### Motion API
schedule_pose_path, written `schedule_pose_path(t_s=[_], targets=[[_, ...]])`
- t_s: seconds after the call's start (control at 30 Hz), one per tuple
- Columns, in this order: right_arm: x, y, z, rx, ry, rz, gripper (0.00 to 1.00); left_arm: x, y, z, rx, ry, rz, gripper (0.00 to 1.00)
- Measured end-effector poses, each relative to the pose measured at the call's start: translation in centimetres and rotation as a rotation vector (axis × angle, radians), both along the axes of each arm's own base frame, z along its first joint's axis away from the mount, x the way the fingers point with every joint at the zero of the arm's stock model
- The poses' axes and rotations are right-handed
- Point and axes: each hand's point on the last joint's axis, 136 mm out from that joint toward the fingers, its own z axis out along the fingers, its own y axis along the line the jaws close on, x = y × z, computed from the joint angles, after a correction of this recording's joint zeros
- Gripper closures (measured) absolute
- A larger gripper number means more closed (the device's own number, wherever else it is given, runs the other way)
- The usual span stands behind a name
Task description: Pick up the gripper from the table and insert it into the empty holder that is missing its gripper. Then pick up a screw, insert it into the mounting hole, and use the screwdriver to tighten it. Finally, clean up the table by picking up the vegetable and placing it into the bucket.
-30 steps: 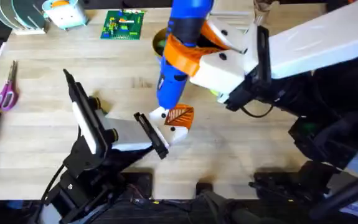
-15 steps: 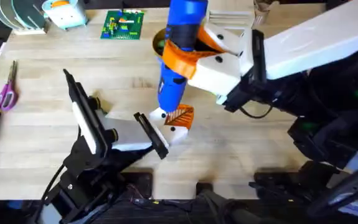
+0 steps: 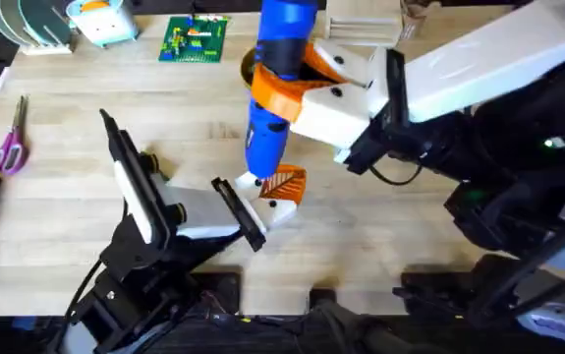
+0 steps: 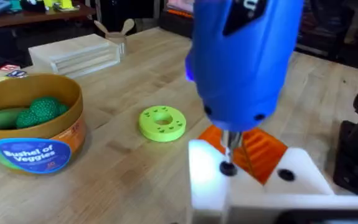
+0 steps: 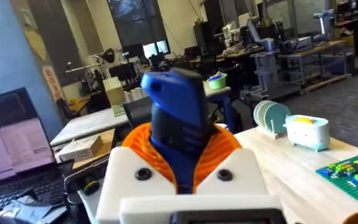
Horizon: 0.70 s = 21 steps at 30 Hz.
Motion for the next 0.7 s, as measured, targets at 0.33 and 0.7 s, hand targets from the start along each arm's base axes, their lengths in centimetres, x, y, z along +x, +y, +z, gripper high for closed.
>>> schedule_pose_path(t_s=[0.33, 0.7], targets=[[-0.1, -0.1, 0.37, 0.012, -0.012, 0.0, 0.92, 0.0, 0.0, 0.0, 0.0, 0.0, 0.0, 0.99], [-0.1, -0.1, 0.37, 0.013, -0.009, 0.001, 0.92, 0.0, 0.0, 0.0, 0.0, 0.0, 0.0, 0.99]])
